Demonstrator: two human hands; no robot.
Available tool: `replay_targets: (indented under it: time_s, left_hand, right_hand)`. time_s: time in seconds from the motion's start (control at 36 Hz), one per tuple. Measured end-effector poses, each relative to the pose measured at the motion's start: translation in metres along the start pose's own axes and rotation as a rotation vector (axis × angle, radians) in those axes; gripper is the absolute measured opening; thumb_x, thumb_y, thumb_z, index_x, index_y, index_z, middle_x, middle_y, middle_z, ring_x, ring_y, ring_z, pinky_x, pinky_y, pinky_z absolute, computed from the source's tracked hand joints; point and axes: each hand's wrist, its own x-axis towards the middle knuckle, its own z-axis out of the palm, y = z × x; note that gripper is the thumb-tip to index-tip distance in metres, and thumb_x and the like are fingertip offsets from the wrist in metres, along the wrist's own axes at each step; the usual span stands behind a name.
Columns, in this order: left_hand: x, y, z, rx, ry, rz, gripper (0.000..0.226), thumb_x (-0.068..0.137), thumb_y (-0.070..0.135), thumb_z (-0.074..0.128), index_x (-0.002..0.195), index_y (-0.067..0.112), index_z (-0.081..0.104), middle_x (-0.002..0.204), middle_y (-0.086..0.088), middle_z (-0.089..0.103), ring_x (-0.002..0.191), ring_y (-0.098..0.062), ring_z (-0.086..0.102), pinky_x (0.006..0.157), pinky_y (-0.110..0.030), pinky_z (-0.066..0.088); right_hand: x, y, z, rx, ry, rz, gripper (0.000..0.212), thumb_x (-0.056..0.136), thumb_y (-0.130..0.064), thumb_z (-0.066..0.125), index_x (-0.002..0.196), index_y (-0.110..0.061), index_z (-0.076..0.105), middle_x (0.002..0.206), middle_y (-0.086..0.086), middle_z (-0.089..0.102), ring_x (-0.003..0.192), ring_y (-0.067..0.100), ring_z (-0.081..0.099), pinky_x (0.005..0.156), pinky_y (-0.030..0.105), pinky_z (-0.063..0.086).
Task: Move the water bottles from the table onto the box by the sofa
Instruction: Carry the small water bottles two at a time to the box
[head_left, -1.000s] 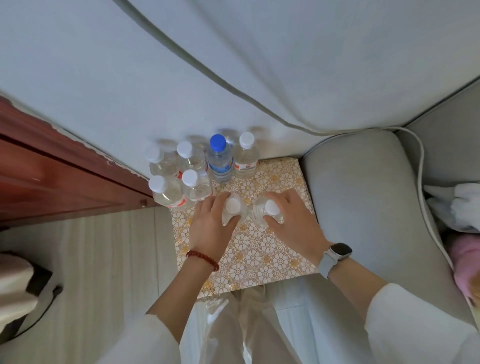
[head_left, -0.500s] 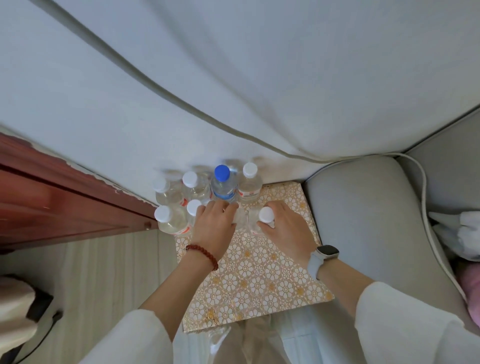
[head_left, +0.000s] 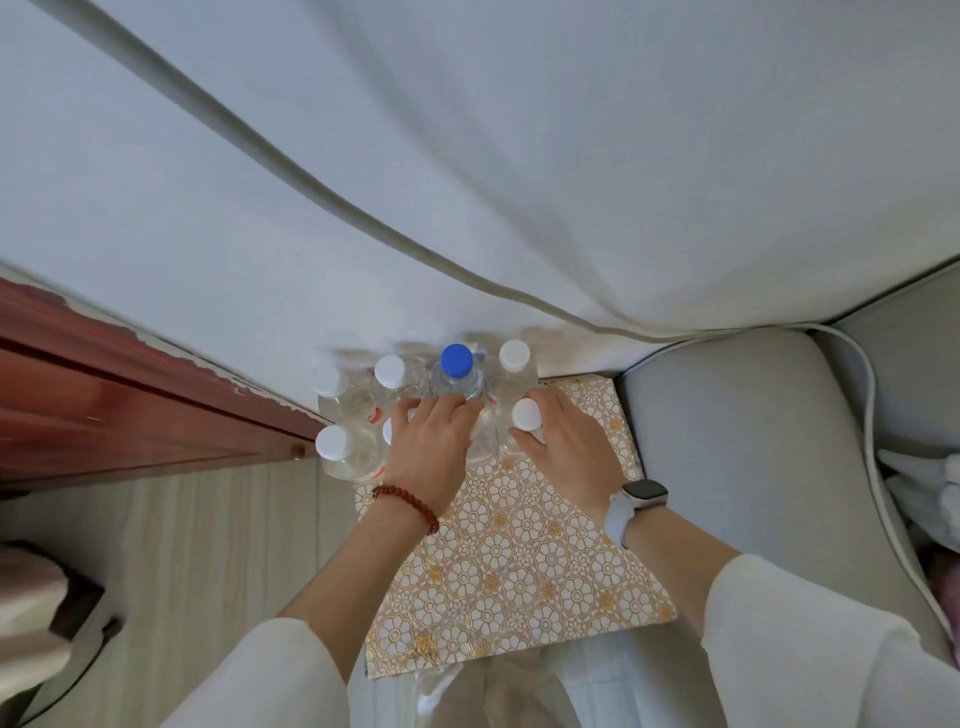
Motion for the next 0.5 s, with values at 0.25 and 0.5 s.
replay_targets:
  time_s: [0.25,0.5]
  left_hand:
    - [-0.0019,0.0040,0.0030,-0.062,-0.008,-0.040,0.052,0.045,0.004,0.087,0.092,0.016,0.067,0.081,-0.003,0.068,0.073,-0.022,0.066,0.077,-0.041,0.050]
    - [0.0004,0.0037,0.0038,-0.025,-0.006,-0.050,0.052,0.047,0.009,0.087,0.095,0.013,0.067,0.080,-0.007,0.068,0.071,-0.026,0.066,0.077,-0.044,0.051]
  right_hand:
    - [-0.0025,0.0050,-0.0033,0.046,-0.034,-0.009,0.035,0.086,-0.023,0.060,0.114,-0.005,0.050,0.105,0.013,0.058,0.081,0.027,0.058,0.060,0.033,0.048]
    - [-0.0012,0.0019,-0.0024,0.069,-0.067,0.057,0.041,0.088,-0.026,0.057,0.123,-0.009,0.043,0.118,0.011,0.052,0.092,0.028,0.058,0.067,0.031,0.047]
